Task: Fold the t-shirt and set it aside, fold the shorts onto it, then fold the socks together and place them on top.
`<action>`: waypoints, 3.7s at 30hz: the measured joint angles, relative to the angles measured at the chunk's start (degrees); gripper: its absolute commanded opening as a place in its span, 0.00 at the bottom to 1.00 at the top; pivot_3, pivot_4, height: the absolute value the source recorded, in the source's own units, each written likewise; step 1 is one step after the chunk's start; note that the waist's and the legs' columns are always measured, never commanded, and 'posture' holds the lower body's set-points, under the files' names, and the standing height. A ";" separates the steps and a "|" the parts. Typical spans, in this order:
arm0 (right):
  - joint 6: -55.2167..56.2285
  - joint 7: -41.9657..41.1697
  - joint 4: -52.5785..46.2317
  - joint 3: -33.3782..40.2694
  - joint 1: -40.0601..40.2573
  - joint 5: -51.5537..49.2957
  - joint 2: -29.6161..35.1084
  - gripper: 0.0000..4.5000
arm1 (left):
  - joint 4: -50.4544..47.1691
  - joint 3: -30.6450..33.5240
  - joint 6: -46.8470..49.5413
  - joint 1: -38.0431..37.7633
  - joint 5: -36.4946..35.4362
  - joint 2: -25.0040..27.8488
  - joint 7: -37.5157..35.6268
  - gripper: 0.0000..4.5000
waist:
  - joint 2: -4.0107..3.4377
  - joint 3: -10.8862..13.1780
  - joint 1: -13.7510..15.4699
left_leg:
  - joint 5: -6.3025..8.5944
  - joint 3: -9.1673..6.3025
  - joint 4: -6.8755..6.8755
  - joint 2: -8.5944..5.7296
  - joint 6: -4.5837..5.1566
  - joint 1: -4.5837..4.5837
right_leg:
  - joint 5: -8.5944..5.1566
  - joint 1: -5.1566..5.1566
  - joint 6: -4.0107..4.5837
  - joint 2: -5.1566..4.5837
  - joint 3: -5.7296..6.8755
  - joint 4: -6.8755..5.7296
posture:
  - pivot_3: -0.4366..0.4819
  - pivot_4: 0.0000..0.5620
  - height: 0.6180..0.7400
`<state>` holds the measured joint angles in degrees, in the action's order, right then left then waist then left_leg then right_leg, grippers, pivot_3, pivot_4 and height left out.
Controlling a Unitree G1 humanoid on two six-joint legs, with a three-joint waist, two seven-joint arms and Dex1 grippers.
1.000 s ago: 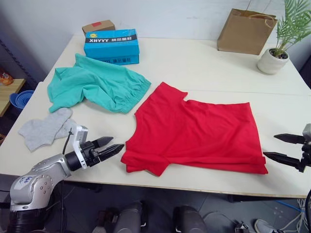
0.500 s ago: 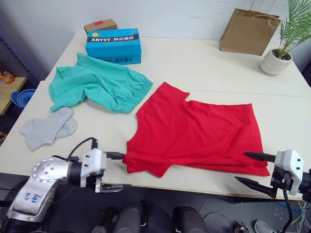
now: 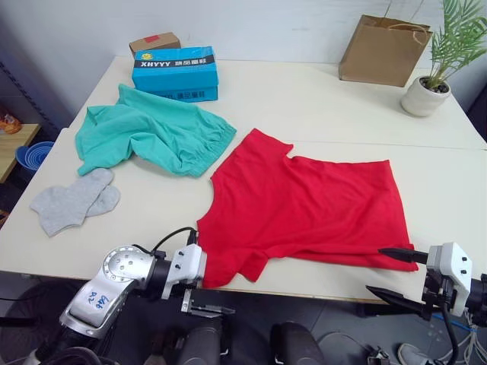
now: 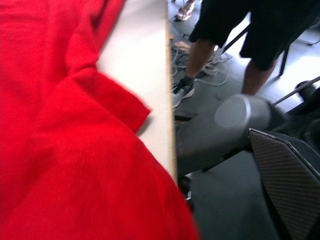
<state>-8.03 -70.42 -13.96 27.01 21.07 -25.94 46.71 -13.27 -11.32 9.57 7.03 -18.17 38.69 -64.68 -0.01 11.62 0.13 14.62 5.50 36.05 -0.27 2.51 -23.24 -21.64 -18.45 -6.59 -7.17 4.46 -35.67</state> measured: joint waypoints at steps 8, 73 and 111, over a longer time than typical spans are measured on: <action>-0.16 1.36 -0.56 -0.01 -0.13 -0.10 -0.02 0.99 | 7.69 6.78 1.08 4.59 -2.19 -5.81 6.39 0.99 | 0.02 0.00 -0.04 | -0.01 -0.06 -0.02 0.00 -0.02 0.02 | 0.08 -0.06 -0.13 0.00 0.09 -0.22 | 0.48 0.27 1.00; 11.81 1.58 -1.41 -4.80 0.54 0.54 -4.56 0.99 | 13.79 0.66 -10.92 8.53 4.16 -11.54 3.86 0.99 | 0.22 -0.03 1.32 | -0.08 -0.09 0.04 0.00 -0.03 0.00 | 0.20 -0.04 -0.08 0.00 0.16 -0.13 | 0.48 0.27 1.00; 7.49 4.61 -4.01 -5.66 0.28 -0.64 -4.56 1.00 | 25.77 -2.96 -33.81 17.64 14.83 -9.31 0.22 0.60 | 0.28 0.00 1.19 | -0.14 -0.09 0.01 0.00 0.03 0.01 | 0.27 -0.12 -0.14 0.01 0.28 -0.28 | 0.48 0.27 1.00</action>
<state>-0.53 -65.81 -17.97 21.35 21.35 -26.58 42.14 12.51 -14.28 -24.24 24.66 -3.34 29.38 -64.46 0.27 11.62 1.32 14.48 5.42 36.05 -0.27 2.54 -23.24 -21.36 -18.57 -6.73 -7.16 4.73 -35.94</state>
